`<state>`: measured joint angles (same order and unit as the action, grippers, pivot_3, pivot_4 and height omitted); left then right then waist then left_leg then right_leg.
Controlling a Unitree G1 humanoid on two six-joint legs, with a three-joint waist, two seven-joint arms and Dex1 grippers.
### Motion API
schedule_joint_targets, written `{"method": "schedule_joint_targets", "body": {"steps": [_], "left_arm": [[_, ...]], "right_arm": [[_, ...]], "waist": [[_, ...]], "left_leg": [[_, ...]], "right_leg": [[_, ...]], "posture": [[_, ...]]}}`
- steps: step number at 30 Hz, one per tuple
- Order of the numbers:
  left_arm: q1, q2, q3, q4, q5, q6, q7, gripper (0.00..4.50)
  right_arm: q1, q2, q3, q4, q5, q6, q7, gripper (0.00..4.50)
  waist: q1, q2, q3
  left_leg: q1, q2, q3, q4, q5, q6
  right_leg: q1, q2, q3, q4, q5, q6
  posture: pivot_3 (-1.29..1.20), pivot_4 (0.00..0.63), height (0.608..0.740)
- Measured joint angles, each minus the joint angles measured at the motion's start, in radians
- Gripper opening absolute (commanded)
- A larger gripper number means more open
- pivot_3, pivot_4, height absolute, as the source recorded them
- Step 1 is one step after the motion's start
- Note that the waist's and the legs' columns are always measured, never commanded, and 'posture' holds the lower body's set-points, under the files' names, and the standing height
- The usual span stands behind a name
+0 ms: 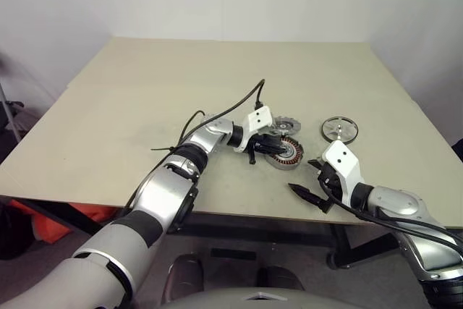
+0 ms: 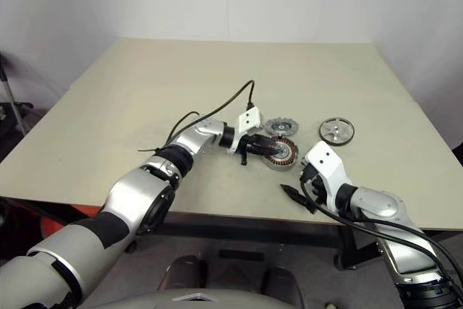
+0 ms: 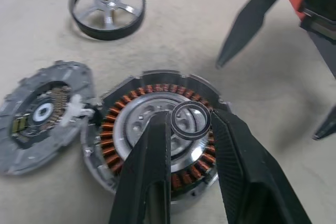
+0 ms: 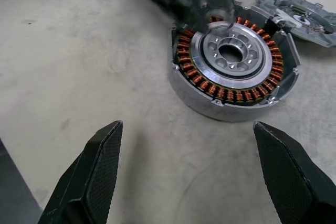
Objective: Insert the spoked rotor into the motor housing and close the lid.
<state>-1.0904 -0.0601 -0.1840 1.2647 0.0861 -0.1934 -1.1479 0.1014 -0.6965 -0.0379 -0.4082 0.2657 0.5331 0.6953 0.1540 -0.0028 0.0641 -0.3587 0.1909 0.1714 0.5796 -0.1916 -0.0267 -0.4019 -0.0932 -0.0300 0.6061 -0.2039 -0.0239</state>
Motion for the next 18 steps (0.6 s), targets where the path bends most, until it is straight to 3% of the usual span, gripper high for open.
{"method": "schedule_joint_targets", "body": {"steps": [18], "left_arm": [[-0.008,-0.043,-0.004,0.04,0.068,-0.006,0.148,0.8]], "right_arm": [[-0.012,0.026,0.002,0.0,-0.009,0.001,-0.027,4.5]], "waist": [[0.0,0.0,0.0]], "left_leg": [[0.0,0.0,-0.001,0.0,0.0,0.0]], "right_leg": [[0.0,0.0,0.0,0.0,0.0,0.0]], "posture": [[0.0,0.0,0.74]]}}
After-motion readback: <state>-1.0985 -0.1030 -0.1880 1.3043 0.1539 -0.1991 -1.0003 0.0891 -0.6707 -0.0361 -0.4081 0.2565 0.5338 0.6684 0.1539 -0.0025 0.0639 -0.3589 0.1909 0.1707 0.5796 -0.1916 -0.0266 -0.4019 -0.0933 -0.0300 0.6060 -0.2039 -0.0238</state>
